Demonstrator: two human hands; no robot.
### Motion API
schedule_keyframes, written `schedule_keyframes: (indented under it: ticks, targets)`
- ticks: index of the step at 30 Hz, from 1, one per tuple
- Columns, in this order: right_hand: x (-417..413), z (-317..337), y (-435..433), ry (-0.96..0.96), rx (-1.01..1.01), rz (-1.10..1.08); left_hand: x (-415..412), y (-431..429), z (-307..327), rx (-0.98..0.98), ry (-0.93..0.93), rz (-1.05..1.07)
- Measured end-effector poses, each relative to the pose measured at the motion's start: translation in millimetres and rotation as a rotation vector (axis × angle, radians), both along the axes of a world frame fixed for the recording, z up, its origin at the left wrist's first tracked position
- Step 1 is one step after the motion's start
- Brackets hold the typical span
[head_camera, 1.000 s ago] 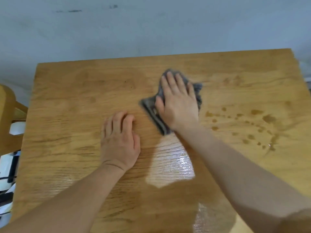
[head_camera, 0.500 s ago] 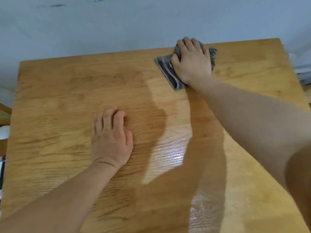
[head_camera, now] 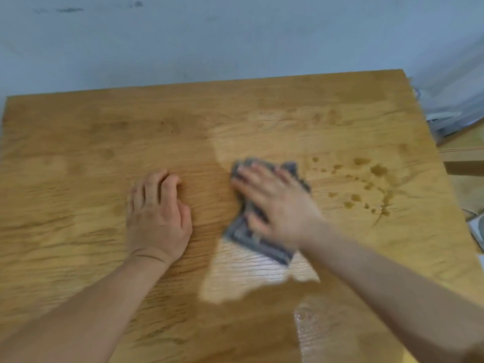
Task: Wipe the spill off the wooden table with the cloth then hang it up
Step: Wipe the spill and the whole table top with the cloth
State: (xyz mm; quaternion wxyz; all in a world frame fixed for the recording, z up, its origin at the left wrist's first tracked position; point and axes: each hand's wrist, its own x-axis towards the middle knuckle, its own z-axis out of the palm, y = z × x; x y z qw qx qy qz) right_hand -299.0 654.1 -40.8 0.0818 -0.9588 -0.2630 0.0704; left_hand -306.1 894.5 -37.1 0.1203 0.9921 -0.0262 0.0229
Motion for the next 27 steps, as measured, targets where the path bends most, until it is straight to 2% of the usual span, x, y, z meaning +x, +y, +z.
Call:
schedule_keyframes:
  ticks: [4, 7, 10, 13, 20, 24, 27]
  targets:
    - [112.8, -1.6, -24.6, -0.023, -0.05, -0.382, -2.4, 0.3, -2.3, 0.02, 0.02, 0.0]
    - [172.4, -3.9, -14.0, -0.011, -0.032, -0.509, -0.3, 1.7, -3.1, 0.024, 0.011, 0.001]
    - [183.8, -7.8, -2.3, -0.016, -0.008, -0.586, 1.3, 2.8, -3.8, 0.019, 0.01, 0.007]
    - [142.3, -4.6, 15.2, -0.057, -0.002, -0.522, -4.9, 2.9, -4.8, 0.018, 0.003, -0.005]
    - [-20.4, -5.9, 76.7, -0.019, 0.053, -0.264, -4.0, 3.8, -1.0, -0.008, -0.006, -0.01]
    - [-70.6, -2.6, 46.0, 0.014, 0.01, -0.123, -6.5, 4.9, 0.5, -0.006, 0.015, -0.019]
    - [-54.9, 1.4, 8.2, 0.029, -0.038, -0.115, -12.1, -5.9, 5.8, -0.047, 0.101, 0.03]
